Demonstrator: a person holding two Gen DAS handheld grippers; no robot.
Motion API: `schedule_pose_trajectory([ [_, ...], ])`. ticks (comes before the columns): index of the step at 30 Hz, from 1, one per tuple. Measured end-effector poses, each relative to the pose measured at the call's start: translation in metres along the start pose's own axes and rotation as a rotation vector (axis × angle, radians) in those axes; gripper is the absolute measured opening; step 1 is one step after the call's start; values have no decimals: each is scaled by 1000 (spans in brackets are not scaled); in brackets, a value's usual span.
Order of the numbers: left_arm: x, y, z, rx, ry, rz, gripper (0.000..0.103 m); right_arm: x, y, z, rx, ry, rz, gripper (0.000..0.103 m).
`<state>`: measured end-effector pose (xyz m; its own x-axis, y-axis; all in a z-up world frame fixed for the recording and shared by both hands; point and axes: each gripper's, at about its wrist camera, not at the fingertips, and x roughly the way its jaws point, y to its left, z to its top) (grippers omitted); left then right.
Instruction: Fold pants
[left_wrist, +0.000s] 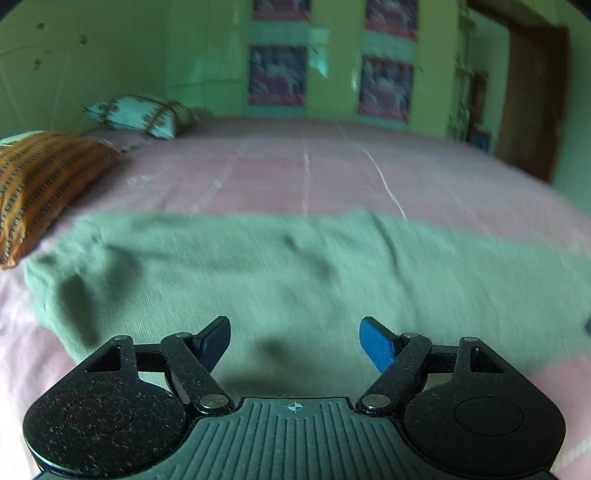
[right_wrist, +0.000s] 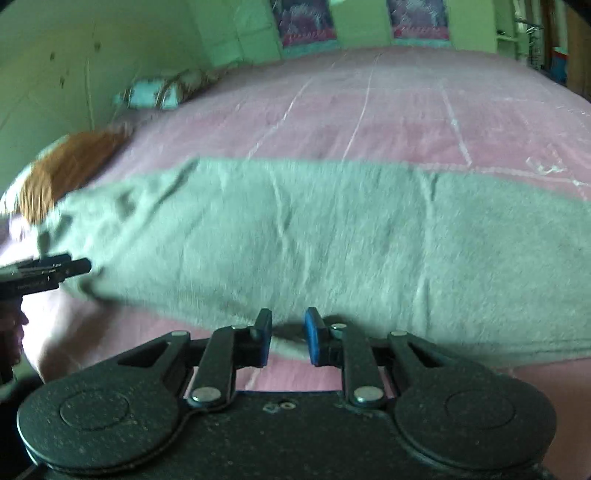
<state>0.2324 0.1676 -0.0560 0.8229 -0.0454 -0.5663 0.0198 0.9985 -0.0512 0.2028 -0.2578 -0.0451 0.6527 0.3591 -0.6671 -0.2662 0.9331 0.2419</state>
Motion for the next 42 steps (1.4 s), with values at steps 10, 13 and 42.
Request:
schedule_pose_trajectory([
  [10,22,94,44,-215,-39,316,78,69,63,85,-129,-47,186,21],
  [13,23,139,33,-373,-22,414,77,110,70,118,-150,-5,236,22],
  [42,43,167,2,-651,-65,437,33,216,119,157,-334,99,382,2],
])
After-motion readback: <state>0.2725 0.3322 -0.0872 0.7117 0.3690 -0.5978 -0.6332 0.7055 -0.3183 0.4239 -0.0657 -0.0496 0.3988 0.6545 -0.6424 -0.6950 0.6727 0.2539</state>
